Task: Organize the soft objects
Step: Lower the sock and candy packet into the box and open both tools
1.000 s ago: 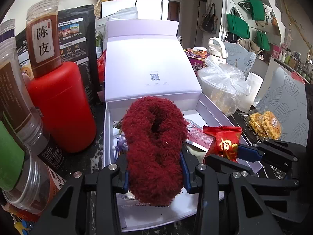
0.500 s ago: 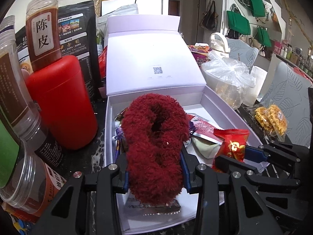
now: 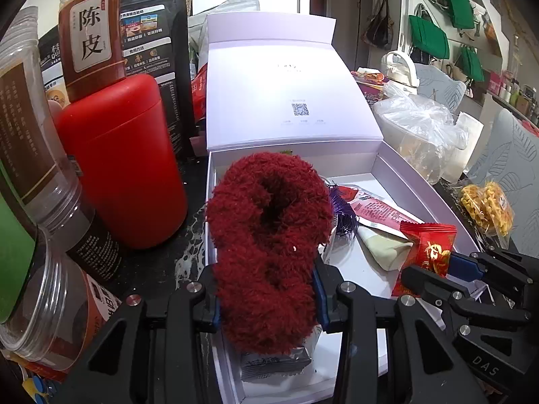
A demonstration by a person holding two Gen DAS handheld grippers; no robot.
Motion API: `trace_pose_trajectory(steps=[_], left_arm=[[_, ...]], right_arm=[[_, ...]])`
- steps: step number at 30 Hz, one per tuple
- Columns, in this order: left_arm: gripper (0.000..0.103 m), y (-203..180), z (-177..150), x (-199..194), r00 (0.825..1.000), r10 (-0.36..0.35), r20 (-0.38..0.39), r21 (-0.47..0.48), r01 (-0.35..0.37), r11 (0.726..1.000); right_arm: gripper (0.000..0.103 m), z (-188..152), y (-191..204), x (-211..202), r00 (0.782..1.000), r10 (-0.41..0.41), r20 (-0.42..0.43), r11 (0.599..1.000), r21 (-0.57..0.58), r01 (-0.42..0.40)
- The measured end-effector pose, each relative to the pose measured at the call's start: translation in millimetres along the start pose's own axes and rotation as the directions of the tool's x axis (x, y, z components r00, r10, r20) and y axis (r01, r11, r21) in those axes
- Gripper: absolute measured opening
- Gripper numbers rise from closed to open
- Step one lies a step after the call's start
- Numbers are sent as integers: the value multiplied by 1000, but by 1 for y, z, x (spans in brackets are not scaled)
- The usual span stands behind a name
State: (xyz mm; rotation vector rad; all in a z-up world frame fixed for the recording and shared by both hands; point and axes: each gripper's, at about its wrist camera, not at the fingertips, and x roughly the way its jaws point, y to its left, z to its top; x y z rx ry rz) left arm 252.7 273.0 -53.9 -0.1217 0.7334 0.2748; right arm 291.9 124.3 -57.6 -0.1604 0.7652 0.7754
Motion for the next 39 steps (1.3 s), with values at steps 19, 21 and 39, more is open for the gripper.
trace_pose_trajectory(steps=[19, 21, 39], left_arm=[[85, -15, 3, -9, 996, 61, 57, 45, -64, 997], [89, -16, 3, -11, 996, 61, 64, 44, -63, 997], [89, -17, 18, -80, 985, 87, 149, 6, -89, 996]], right_arm=[[67, 1, 1, -20, 999, -9, 46, 1000, 5, 9], [67, -1, -2, -22, 999, -14, 39, 1000, 21, 13], [67, 12, 11, -79, 994, -66, 82, 997, 50, 62]])
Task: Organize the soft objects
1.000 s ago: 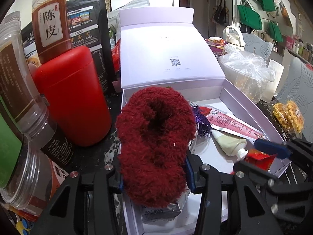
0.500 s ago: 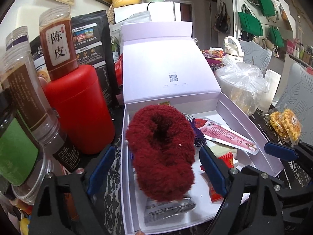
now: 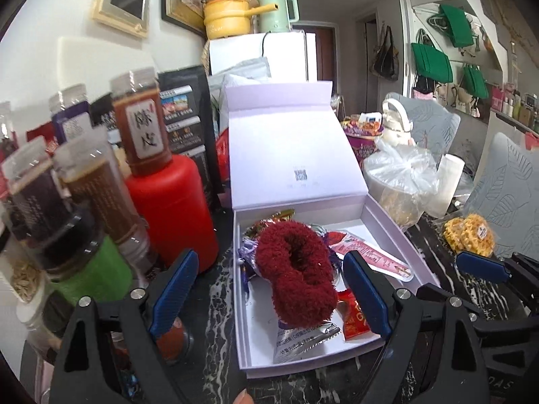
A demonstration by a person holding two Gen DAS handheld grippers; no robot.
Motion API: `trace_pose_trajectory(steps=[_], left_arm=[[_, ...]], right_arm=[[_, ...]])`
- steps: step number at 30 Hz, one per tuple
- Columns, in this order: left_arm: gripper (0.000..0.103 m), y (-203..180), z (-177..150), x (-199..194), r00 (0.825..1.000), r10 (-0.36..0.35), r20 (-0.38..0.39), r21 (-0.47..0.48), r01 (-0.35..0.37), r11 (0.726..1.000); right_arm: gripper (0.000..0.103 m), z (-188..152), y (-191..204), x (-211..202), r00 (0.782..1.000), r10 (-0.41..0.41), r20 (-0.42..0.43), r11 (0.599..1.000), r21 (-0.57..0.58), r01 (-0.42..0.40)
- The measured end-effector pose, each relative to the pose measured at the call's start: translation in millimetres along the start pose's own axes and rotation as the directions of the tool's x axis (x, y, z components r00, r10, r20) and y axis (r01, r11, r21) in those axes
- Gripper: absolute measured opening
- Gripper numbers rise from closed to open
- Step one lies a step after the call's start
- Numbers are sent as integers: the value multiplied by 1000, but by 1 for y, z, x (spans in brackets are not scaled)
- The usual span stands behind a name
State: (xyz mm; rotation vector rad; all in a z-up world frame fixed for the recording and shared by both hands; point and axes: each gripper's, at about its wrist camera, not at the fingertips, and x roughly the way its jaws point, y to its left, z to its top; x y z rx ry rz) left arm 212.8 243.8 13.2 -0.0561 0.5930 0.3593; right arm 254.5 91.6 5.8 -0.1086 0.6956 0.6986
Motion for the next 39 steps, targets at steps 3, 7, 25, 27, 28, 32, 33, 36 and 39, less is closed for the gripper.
trace_pose_trajectory(steps=[3, 7, 25, 27, 28, 32, 33, 36, 39], left_arm=[[89, 5, 5, -23, 1000, 8, 30, -8, -8, 1000], [89, 11, 9, -56, 998, 11, 55, -16, -10, 1000], [102, 18, -11, -182, 985, 40, 165, -28, -35, 999], [102, 17, -16, -190, 985, 45, 167, -24, -42, 999], [102, 16, -20, -194, 985, 49, 168, -21, -46, 999], [102, 17, -35, -207, 984, 61, 165, -26, -57, 998], [102, 18, -38, -209, 985, 58, 162, -30, -54, 998], [102, 18, -48, -215, 988, 51, 148, -40, -46, 998], [102, 17, -58, -221, 987, 60, 148, -38, -55, 998]], right_arm=[[67, 2, 6, -18, 1000, -5, 23, 1000, -10, 5], [67, 3, 16, -46, 998, -15, 57, 1000, -25, 16], [82, -29, 58, -173, 976, -22, 216, 995, -95, 44], [83, -36, 58, -180, 976, -26, 217, 996, -83, 45], [83, -40, 58, -183, 976, -25, 218, 996, -79, 43], [83, -58, 61, -189, 979, -27, 203, 997, -70, 42], [83, -62, 61, -190, 980, -28, 198, 997, -70, 43], [83, -73, 62, -191, 981, -37, 191, 997, -63, 50], [83, -86, 63, -195, 982, -37, 184, 997, -61, 49]])
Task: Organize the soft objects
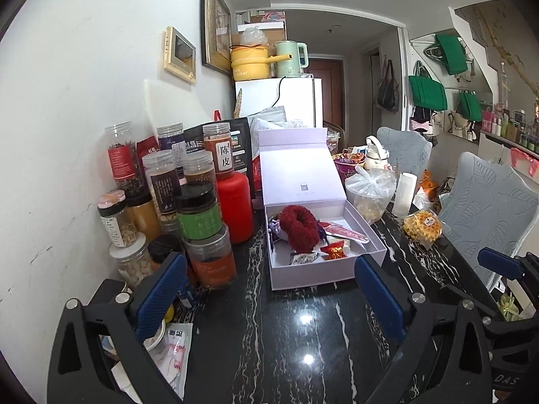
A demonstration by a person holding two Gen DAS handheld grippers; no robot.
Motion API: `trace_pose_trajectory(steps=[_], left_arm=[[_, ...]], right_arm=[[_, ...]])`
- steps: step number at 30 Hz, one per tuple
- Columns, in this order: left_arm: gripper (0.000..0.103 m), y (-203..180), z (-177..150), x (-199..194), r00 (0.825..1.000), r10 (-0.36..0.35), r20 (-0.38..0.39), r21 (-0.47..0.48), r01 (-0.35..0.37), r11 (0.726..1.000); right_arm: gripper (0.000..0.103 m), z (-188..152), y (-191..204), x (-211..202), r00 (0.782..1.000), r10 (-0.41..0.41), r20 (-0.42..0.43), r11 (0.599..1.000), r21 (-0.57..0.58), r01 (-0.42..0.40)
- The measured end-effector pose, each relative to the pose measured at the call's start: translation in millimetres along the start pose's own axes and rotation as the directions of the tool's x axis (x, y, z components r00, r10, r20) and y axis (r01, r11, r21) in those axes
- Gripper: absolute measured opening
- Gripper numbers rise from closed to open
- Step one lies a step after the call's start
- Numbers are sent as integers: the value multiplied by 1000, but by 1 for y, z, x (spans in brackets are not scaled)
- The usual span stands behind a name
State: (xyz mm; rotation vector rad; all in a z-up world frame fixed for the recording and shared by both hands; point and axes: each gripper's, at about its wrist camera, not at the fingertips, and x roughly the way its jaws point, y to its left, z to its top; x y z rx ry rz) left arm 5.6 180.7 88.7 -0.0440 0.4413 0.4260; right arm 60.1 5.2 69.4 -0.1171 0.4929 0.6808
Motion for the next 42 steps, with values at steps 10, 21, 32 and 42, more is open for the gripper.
trace_pose_trajectory(steps=[10, 21, 32, 42], left_arm=[[102, -4, -26, -17, 1000, 4, -8, 14, -4, 1000], [102, -12, -41, -23, 999, -15, -34, 40, 16, 999], [102, -13, -53, -17, 997, -41, -68, 14, 42, 999], [102, -11, -57, -16, 996, -41, -80, 8, 42, 999]], right_arm=[[83, -28, 4, -17, 999, -38, -2, 999, 15, 38], [83, -46, 2, -22, 998, -58, -24, 998, 28, 59], [83, -50, 3, -25, 997, -69, -27, 997, 19, 70], [83, -50, 6, -22, 997, -66, -36, 998, 16, 67]])
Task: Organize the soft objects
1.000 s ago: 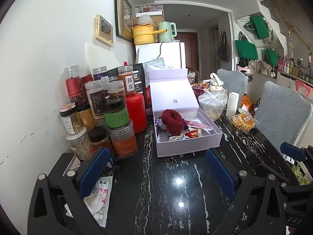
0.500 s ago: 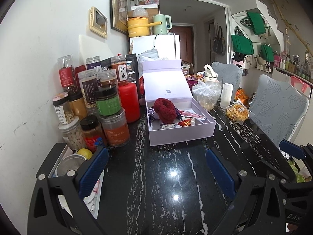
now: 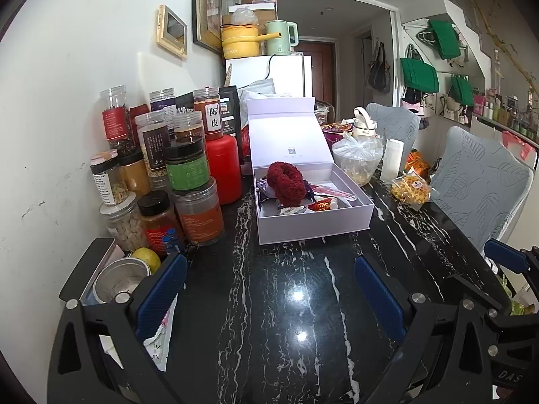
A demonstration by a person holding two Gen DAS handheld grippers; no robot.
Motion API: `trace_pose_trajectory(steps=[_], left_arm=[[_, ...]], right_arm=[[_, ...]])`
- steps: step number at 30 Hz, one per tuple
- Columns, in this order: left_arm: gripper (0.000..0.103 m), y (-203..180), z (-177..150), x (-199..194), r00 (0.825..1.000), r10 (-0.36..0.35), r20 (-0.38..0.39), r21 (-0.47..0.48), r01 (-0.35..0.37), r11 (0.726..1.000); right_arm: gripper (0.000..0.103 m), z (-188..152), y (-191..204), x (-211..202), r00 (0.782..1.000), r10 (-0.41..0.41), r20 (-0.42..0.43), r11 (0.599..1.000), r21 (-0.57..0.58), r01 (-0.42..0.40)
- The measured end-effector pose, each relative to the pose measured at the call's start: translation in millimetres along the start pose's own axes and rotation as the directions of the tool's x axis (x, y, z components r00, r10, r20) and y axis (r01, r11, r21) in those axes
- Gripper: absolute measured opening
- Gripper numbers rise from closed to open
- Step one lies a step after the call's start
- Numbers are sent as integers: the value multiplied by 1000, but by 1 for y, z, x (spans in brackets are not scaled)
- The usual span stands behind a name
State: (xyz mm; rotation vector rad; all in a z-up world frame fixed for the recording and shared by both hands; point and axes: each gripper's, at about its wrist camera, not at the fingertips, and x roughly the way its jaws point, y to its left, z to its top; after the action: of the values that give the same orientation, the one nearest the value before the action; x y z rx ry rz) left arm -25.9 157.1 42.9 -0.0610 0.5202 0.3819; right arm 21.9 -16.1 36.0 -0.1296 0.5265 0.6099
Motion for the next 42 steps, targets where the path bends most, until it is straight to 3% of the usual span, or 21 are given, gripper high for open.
trace_pose_trajectory(steps=[42], left_arm=[[102, -2, -2, 5, 999, -29, -33, 5, 30, 1000]], right_arm=[[85, -3, 0, -4, 1000, -15, 1, 1000, -3, 15]])
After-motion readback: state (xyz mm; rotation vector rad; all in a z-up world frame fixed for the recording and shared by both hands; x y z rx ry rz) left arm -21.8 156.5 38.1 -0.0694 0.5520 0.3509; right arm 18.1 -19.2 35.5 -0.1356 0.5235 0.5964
